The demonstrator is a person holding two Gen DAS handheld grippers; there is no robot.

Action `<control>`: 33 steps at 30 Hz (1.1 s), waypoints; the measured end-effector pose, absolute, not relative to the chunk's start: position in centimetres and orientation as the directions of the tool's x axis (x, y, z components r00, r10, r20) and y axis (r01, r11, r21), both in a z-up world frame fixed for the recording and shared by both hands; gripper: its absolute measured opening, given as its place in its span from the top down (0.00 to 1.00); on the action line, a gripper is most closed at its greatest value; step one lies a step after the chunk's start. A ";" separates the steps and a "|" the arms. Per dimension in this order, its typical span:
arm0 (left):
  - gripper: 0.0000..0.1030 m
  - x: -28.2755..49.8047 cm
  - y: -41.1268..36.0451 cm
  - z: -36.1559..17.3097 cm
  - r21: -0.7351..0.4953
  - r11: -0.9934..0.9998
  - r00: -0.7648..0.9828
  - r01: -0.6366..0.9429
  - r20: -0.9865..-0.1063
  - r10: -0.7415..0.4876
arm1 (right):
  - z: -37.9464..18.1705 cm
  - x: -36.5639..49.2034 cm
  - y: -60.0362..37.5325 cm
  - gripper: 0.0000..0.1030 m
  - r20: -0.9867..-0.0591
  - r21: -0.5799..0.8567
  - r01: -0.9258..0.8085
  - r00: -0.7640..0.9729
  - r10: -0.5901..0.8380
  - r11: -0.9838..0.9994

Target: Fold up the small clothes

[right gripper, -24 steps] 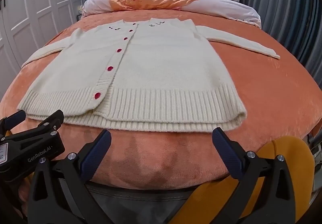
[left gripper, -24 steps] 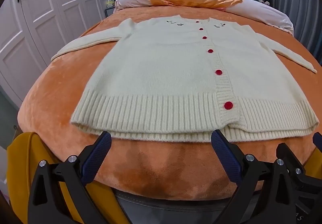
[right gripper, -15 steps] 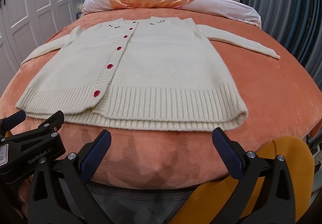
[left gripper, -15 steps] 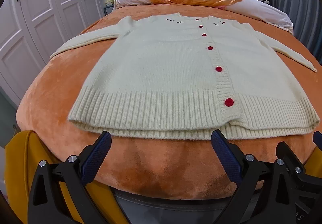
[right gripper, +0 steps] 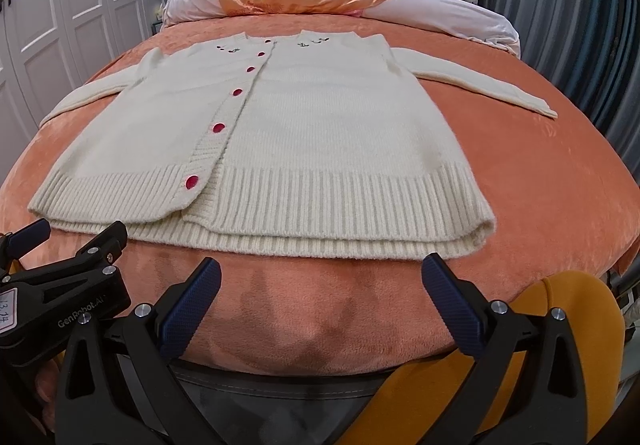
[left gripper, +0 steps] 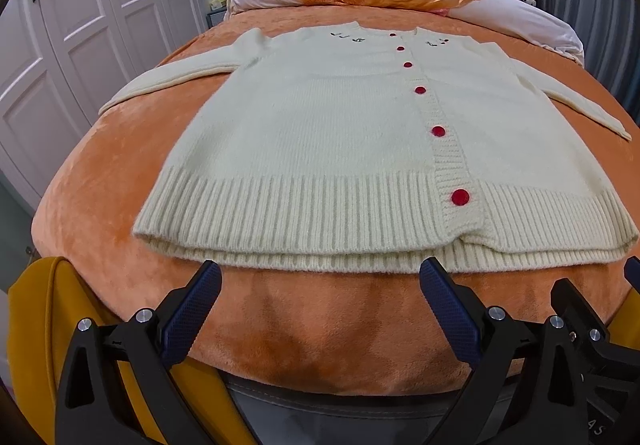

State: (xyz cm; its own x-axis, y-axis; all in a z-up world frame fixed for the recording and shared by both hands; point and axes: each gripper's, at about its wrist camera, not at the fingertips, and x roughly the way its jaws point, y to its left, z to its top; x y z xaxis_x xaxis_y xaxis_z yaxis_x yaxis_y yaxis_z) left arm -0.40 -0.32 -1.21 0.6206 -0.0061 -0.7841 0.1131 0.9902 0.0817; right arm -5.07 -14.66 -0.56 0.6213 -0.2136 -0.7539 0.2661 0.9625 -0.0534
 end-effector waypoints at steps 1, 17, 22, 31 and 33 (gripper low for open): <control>0.05 -0.4 -0.3 -1.2 0.084 0.990 0.621 0.112 -0.784 -0.004 | -0.5 -5.0 -14.6 0.05 -0.754 -0.054 0.266 0.621 -0.214 0.962; 0.07 -0.4 -0.3 -1.3 0.086 0.990 0.621 0.114 -0.783 -0.004 | -0.5 -5.0 -14.6 0.05 -0.754 -0.055 0.267 0.620 -0.215 0.962; 0.07 -0.3 -0.2 -1.4 0.087 0.990 0.620 0.113 -0.784 -0.002 | -0.5 -5.0 -14.6 0.05 -0.755 -0.055 0.265 0.620 -0.214 0.963; 0.07 -0.3 -0.2 -1.4 0.090 0.990 0.620 0.113 -0.784 0.000 | -0.5 -5.0 -14.6 0.05 -0.756 -0.054 0.266 0.619 -0.213 0.962; 0.07 -0.3 -0.2 -1.4 0.089 0.990 0.620 0.113 -0.784 0.000 | -0.5 -5.0 -14.6 0.05 -0.755 -0.053 0.266 0.620 -0.213 0.963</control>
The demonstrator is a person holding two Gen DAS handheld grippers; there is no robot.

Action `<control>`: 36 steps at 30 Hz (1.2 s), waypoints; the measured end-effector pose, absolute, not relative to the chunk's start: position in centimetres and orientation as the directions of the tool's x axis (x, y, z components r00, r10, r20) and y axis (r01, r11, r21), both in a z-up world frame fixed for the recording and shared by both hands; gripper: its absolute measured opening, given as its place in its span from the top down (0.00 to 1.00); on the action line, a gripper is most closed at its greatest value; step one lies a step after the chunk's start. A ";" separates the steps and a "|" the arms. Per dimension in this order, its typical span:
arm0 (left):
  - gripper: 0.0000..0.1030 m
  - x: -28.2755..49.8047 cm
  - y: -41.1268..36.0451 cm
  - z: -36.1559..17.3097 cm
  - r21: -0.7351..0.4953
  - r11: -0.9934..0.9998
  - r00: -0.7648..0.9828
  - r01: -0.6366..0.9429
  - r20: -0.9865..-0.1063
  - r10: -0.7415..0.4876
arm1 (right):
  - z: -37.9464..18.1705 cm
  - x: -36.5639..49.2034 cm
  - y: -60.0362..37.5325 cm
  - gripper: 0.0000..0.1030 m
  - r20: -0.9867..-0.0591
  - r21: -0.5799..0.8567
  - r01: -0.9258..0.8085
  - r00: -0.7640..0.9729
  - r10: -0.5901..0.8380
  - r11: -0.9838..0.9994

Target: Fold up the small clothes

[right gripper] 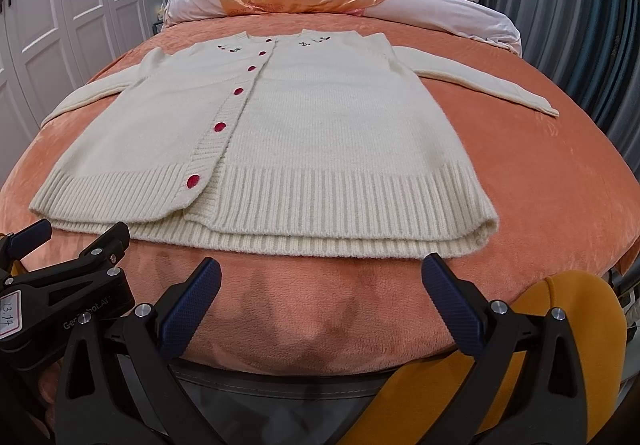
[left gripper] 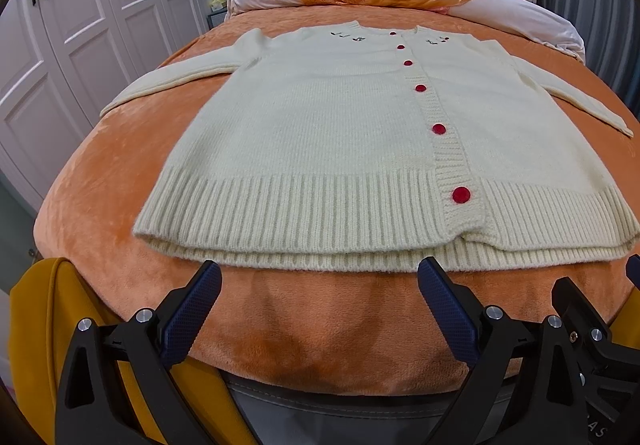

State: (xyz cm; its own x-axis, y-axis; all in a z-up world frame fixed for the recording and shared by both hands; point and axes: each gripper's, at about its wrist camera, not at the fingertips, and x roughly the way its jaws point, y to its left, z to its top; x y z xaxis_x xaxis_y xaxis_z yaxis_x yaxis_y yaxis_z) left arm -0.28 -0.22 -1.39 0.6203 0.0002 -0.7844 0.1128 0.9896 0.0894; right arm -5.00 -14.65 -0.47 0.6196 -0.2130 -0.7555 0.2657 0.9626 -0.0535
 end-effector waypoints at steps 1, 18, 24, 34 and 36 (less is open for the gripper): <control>0.07 -0.3 -0.2 -1.4 0.090 0.990 0.620 0.113 -0.784 0.000 | -0.5 -5.0 -14.6 0.05 -0.756 -0.054 0.266 0.619 -0.213 0.963; 0.09 -0.2 -0.1 -1.5 0.093 0.989 0.620 0.113 -0.784 0.003 | -0.6 -4.9 -14.6 0.05 -0.757 -0.054 0.265 0.618 -0.212 0.963; 0.09 -0.3 -0.1 -1.8 0.094 0.989 0.618 0.113 -0.786 0.005 | -0.6 -4.9 -14.7 0.05 -0.757 -0.053 0.264 0.618 -0.211 0.963; 0.07 0.4 0.5 -1.4 0.071 0.993 0.612 0.099 -0.791 -0.004 | -0.8 -4.2 -15.4 0.05 -0.764 -0.006 0.268 0.621 -0.178 0.963; 0.07 1.2 1.1 -0.8 0.056 0.995 0.617 0.080 -0.787 -0.006 | -0.2 -3.8 -17.1 0.05 -0.755 0.030 0.290 0.634 -0.169 0.956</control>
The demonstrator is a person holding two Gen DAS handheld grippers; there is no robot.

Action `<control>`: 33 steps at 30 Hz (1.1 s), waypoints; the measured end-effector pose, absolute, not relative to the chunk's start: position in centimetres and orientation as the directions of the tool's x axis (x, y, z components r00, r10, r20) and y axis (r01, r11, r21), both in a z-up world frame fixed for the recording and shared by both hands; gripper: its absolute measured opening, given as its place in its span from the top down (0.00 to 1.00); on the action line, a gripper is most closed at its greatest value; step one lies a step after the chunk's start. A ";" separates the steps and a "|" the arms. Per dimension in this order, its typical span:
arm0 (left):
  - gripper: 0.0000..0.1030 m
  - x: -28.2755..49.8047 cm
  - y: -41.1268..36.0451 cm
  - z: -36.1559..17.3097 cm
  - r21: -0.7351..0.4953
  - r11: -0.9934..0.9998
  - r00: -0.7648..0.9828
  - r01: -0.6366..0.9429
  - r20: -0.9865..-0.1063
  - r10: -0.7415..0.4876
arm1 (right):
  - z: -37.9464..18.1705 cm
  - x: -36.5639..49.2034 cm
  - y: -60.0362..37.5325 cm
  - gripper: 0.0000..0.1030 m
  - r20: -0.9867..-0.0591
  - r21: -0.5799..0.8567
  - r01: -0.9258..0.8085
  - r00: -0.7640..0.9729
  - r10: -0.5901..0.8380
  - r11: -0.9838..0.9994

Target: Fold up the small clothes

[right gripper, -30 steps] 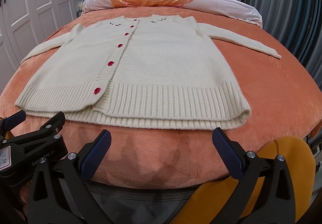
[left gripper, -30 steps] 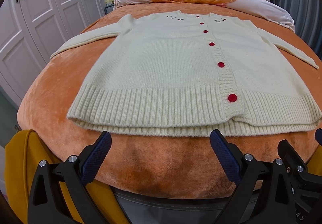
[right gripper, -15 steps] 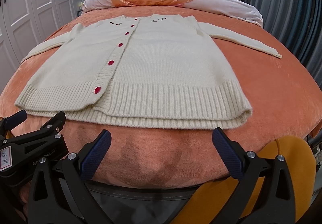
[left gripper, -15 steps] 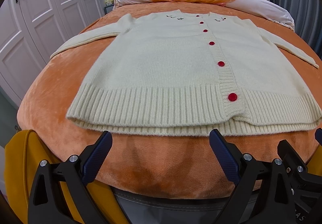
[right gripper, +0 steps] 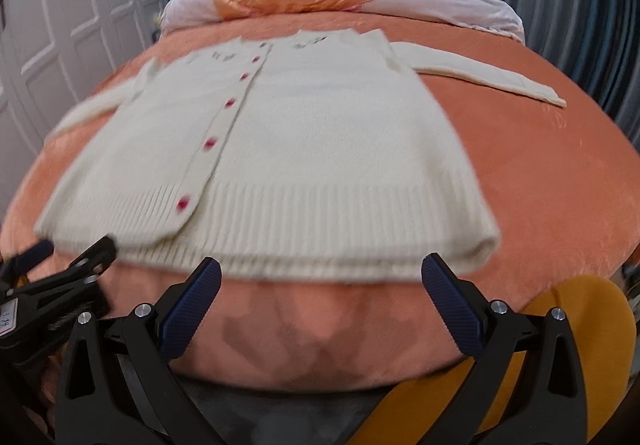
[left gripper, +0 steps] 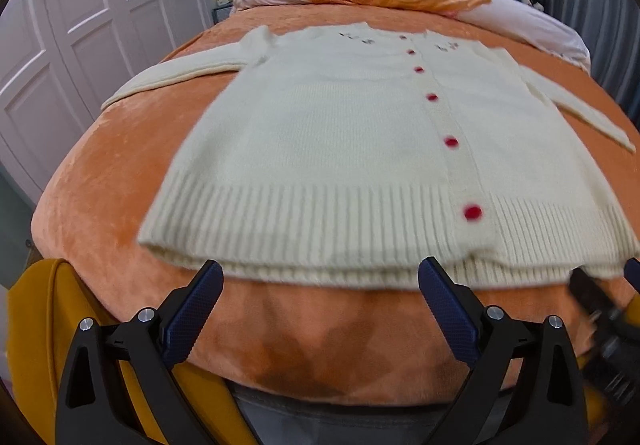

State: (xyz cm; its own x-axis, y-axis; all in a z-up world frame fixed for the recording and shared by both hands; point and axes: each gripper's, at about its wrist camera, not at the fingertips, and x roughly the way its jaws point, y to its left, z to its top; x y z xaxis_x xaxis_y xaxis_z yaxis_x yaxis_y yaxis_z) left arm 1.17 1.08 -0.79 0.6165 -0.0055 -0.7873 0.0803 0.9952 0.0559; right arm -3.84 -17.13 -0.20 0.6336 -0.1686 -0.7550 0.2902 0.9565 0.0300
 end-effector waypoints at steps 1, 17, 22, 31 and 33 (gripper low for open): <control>0.07 1.6 1.3 -0.5 0.047 0.996 0.618 0.077 -0.786 -0.011 | 0.2 -3.5 -18.3 0.05 -0.750 0.039 0.307 0.638 -0.176 0.951; 0.06 10.9 0.8 1.5 0.039 0.997 0.611 0.069 -0.792 -0.011 | 1.8 6.7 -51.2 0.05 -0.711 0.314 0.625 0.654 -0.259 0.715; 0.06 13.9 0.0 1.2 0.044 0.998 0.606 0.053 -0.795 0.003 | -0.5 10.4 -59.0 0.16 -0.745 0.345 0.707 0.607 -0.278 0.617; 0.07 17.9 -0.2 0.1 0.013 0.999 0.589 0.039 -0.808 -0.013 | -2.3 13.0 -64.6 0.86 -0.750 0.378 0.764 0.584 -0.311 0.522; 0.08 18.5 -0.1 -0.1 0.007 1.000 0.589 0.030 -0.808 -0.012 | -0.9 13.9 -64.6 0.92 -0.716 0.415 0.743 0.623 -0.315 0.525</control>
